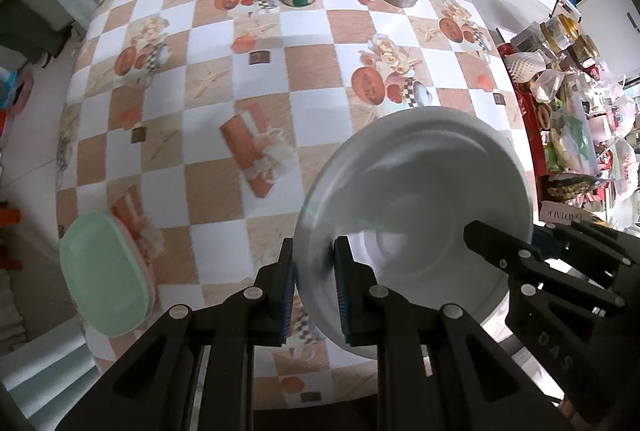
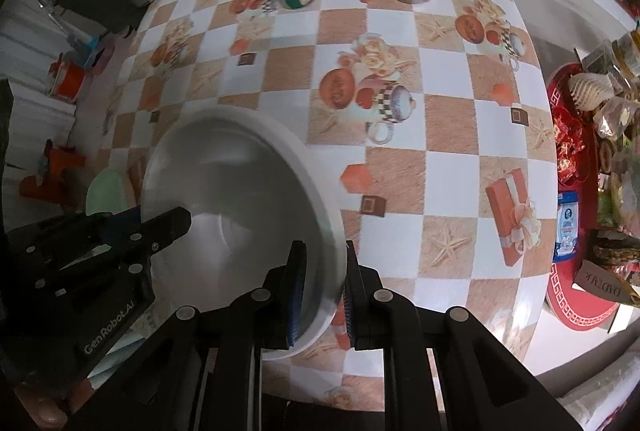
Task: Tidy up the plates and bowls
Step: 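Lift the nested bowls and carry them toward the pale green basin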
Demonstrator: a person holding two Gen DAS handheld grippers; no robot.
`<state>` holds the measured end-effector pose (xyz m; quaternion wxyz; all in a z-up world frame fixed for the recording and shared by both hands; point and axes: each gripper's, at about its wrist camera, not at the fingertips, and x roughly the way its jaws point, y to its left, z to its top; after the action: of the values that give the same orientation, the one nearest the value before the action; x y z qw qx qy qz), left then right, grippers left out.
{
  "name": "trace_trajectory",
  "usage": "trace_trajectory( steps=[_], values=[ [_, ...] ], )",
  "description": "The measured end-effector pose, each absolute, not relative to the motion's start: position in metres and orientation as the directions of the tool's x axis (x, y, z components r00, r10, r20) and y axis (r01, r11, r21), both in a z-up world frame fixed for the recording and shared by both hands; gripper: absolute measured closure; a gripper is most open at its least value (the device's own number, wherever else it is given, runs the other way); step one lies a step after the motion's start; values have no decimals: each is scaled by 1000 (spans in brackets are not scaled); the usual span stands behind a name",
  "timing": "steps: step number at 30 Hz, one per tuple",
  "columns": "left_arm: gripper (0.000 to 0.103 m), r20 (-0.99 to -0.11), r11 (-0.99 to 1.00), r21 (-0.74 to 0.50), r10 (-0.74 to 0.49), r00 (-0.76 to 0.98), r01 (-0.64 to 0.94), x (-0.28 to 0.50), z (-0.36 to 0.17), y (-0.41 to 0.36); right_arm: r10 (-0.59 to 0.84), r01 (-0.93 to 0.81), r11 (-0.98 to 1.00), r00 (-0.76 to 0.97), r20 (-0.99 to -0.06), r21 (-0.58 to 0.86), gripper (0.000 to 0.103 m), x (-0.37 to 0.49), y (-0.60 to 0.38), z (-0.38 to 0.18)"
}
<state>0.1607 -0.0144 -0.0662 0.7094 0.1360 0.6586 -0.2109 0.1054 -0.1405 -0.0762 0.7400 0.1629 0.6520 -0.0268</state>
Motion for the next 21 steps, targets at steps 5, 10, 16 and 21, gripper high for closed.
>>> trace_trajectory(
  steps=[5, 10, 16, 21],
  values=[
    [83, -990, 876, -82, -125, 60, 475, 158, -61, 10, 155, 236, 953, 155, -976, 188, 84, 103, -115, -67],
    [82, -990, 884, -87, -129, 62, 459, 156, -60, 34, 137, 225, 960, 152, -979, 169, 84, 102, -91, -63],
    [82, -990, 918, -73, -115, 85, 390, 150, -55, 70, 145, 172, 971, 136, -980, 167, 84, 102, -59, -61],
    [82, -991, 959, -50, -82, 104, 280, 142, -49, 103, 161, 57, 984, 132, -978, 170, 84, 110, -30, -59]
  ],
)
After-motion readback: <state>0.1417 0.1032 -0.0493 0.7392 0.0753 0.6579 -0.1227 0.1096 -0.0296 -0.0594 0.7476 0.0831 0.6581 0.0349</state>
